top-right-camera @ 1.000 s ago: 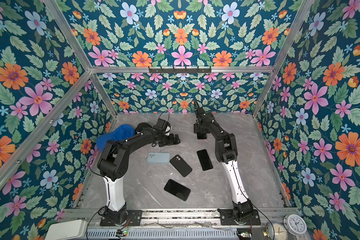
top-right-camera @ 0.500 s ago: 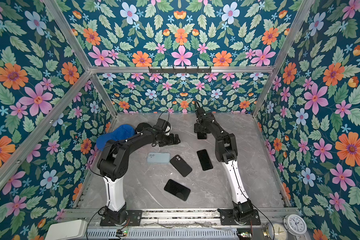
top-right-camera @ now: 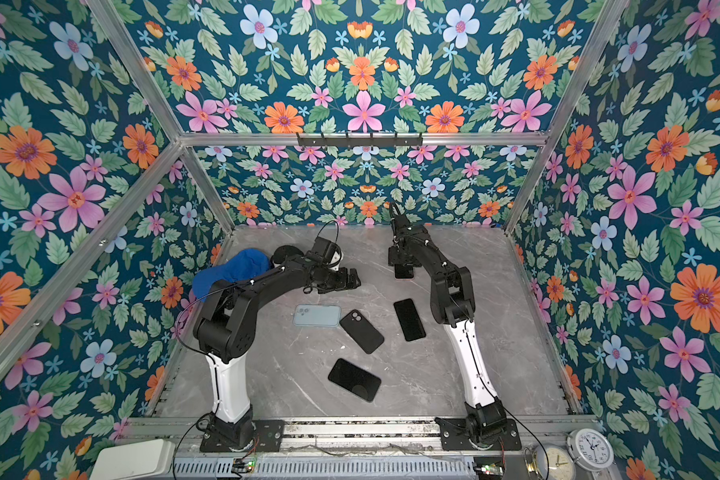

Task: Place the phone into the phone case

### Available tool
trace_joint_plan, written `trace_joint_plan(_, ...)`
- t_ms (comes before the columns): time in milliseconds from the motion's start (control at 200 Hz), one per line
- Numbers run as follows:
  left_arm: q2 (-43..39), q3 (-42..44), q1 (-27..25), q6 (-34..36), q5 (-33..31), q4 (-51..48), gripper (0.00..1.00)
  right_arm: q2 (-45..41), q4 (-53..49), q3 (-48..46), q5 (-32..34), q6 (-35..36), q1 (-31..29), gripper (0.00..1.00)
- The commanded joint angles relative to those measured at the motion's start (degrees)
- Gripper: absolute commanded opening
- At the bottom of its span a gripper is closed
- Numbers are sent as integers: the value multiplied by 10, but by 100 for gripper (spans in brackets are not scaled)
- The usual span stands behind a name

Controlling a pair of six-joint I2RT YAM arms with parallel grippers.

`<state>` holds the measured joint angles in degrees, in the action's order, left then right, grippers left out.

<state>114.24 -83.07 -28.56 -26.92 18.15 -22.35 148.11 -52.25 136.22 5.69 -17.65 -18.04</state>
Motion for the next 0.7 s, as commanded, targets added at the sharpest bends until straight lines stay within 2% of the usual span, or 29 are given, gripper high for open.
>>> trace_joint_plan(0,-7,0,-2,0,2,5,100,-3,-26,3,4,-6,1,79)
trace_joint_plan(160,-11,2,-4,0,1,5,100,-14,-26,-2,3,-6,1,83)
trace_joint_plan(505,-27,17,-7,-2,1,8,100,-52,-15,-41,2,-4,0,83)
trace_joint_plan(595,-41,29,-12,-5,2,8,100,-94,6,-88,-4,3,-5,80)
trace_joint_plan(695,-64,51,-18,-11,0,8,100,-160,48,-181,-20,14,-17,76)
